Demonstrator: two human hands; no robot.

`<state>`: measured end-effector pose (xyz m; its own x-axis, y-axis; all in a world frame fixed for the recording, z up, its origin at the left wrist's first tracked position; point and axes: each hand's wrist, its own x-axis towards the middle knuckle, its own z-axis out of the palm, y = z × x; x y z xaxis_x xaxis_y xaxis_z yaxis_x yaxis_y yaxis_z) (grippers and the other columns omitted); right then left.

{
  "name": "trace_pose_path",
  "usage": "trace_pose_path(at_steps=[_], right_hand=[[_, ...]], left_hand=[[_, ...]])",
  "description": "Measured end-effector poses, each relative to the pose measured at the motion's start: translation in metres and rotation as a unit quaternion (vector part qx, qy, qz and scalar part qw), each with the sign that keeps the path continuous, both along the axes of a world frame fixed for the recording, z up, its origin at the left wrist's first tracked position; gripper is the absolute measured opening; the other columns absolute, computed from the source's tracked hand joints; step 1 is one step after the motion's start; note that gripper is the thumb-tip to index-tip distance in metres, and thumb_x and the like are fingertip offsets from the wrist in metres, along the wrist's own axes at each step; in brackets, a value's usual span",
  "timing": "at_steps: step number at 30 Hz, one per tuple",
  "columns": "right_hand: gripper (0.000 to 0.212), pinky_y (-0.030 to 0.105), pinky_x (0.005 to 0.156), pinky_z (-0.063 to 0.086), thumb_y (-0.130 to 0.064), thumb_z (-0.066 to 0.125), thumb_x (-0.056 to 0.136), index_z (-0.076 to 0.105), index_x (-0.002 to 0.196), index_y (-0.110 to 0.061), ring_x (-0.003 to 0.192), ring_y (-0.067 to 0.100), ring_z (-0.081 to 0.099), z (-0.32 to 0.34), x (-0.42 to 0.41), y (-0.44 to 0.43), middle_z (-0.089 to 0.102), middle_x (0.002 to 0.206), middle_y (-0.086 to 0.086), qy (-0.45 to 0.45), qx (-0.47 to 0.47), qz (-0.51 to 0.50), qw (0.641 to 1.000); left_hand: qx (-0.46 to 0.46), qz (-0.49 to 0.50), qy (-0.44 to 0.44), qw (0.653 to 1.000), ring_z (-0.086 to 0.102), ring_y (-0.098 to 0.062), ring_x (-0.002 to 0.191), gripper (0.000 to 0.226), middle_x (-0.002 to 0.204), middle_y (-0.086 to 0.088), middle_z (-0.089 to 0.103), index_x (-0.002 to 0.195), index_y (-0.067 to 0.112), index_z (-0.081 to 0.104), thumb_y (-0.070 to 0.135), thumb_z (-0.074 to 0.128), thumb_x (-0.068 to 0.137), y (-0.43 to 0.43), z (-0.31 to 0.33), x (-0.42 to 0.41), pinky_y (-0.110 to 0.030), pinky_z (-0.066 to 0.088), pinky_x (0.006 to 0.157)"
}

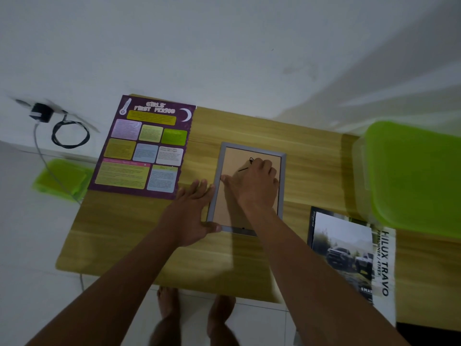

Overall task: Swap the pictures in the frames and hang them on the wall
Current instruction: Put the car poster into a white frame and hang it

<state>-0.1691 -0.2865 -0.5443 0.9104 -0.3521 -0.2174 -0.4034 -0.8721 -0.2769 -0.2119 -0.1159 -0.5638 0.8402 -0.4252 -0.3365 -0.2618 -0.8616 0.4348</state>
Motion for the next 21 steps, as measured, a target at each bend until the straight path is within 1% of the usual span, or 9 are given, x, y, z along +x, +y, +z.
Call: trace_pose_path(at_steps=[2,4,8,12,14,18,21], right_hand=[[0.085,0.046,0.101,0.042,-0.074,0.063,0.075,0.047,0.129,-0.010,0.122,0.030,0.045,0.001,-0.002,-0.003,0.048,0.129,0.010,-0.004,0.009,0.010,1.000],[0.075,0.045,0.102,0.041,-0.069,0.060,0.082,0.051,0.127,-0.011,0.122,0.029,0.046,0.003,-0.007,-0.008,0.050,0.128,0.009,-0.013,0.031,0.033,0.999],[0.053,0.039,0.103,0.040,-0.049,0.057,0.094,0.051,0.128,-0.007,0.124,0.028,0.046,0.013,-0.023,-0.024,0.051,0.130,0.011,-0.032,0.059,0.092,0.994],[0.041,0.037,0.095,0.044,-0.036,0.056,0.096,0.055,0.125,-0.007,0.120,0.028,0.047,0.024,-0.049,-0.039,0.054,0.128,0.012,-0.034,0.068,0.163,0.984],[0.041,0.038,0.097,0.044,-0.034,0.055,0.097,0.055,0.128,-0.008,0.124,0.028,0.045,0.024,-0.063,-0.047,0.052,0.132,0.011,-0.014,0.077,0.193,0.978],[0.045,0.034,0.106,0.037,-0.038,0.056,0.097,0.054,0.135,-0.015,0.136,0.026,0.037,0.015,-0.085,-0.061,0.042,0.147,0.008,0.018,0.089,0.228,0.969],[0.064,0.037,0.114,0.032,-0.052,0.062,0.091,0.046,0.145,-0.021,0.146,0.021,0.026,0.010,-0.092,-0.065,0.025,0.161,0.001,0.040,0.107,0.218,0.969]], left_hand=[[0.004,0.000,0.000,1.000,-0.015,-0.013,0.147,0.104,0.160,0.003,-0.008,0.154,0.026,0.001,0.067,0.060,0.079,0.000,0.000,0.000,-0.038,-0.003,0.118],[0.007,0.000,0.000,1.000,-0.015,-0.013,0.147,0.104,0.160,0.003,-0.009,0.154,0.027,0.000,0.067,0.059,0.078,0.000,0.001,0.000,-0.037,-0.003,0.118],[0.011,-0.001,0.002,1.000,-0.014,-0.012,0.147,0.104,0.161,0.004,-0.009,0.154,0.027,0.000,0.068,0.059,0.079,0.000,0.003,-0.001,-0.037,-0.003,0.118],[0.025,-0.004,-0.002,1.000,-0.013,-0.014,0.148,0.104,0.161,0.002,-0.007,0.155,0.026,0.001,0.068,0.058,0.079,-0.001,0.007,0.000,-0.036,-0.004,0.117],[0.033,-0.008,0.003,0.999,-0.012,-0.016,0.148,0.103,0.162,0.001,-0.008,0.154,0.025,0.001,0.068,0.058,0.079,-0.002,0.009,0.000,-0.038,-0.003,0.117],[0.034,-0.008,0.004,0.999,-0.010,-0.018,0.148,0.103,0.162,0.000,-0.006,0.155,0.024,0.002,0.066,0.059,0.080,-0.003,0.010,-0.001,-0.041,-0.001,0.118],[0.042,-0.016,0.004,0.999,-0.011,-0.018,0.148,0.103,0.162,0.000,-0.006,0.154,0.023,0.001,0.065,0.059,0.080,-0.004,0.010,-0.001,-0.041,0.000,0.118]])
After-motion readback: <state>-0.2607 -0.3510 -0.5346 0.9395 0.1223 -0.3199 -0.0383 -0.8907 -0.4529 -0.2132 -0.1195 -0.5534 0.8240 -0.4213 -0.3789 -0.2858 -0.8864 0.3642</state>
